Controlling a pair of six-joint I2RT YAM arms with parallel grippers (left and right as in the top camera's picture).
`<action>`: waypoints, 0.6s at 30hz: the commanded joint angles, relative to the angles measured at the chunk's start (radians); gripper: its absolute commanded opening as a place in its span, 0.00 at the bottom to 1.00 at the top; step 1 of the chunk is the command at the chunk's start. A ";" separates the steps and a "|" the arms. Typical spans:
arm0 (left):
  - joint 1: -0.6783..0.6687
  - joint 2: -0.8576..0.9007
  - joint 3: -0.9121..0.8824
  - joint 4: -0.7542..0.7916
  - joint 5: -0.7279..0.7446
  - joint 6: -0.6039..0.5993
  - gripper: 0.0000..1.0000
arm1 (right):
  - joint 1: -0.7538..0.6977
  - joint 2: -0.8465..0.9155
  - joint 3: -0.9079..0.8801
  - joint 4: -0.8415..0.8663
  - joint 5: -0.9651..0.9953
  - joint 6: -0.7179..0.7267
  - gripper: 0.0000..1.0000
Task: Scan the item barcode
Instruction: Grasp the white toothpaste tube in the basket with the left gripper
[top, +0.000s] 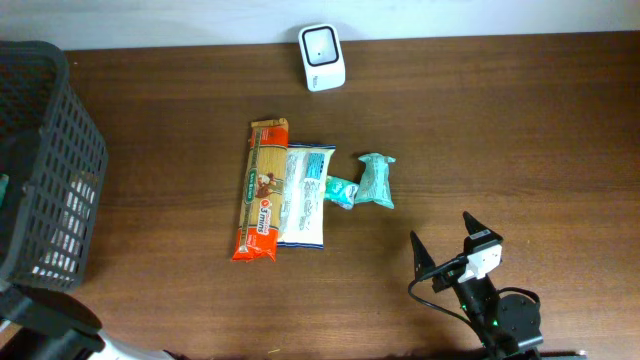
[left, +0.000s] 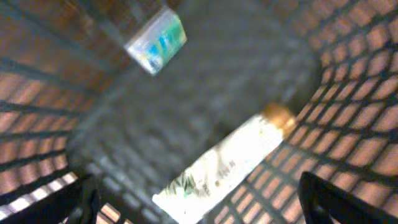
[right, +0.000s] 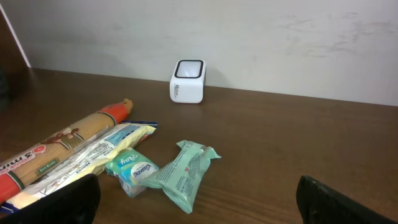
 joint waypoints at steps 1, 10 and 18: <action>0.030 -0.005 -0.193 0.117 0.043 0.193 0.99 | -0.007 -0.006 -0.009 0.000 0.006 0.003 0.99; 0.033 0.167 -0.303 0.256 0.252 0.484 0.99 | -0.007 -0.006 -0.009 0.000 0.006 0.003 0.99; 0.033 0.272 -0.304 0.221 0.391 0.604 0.96 | -0.007 -0.006 -0.009 0.000 0.006 0.003 0.99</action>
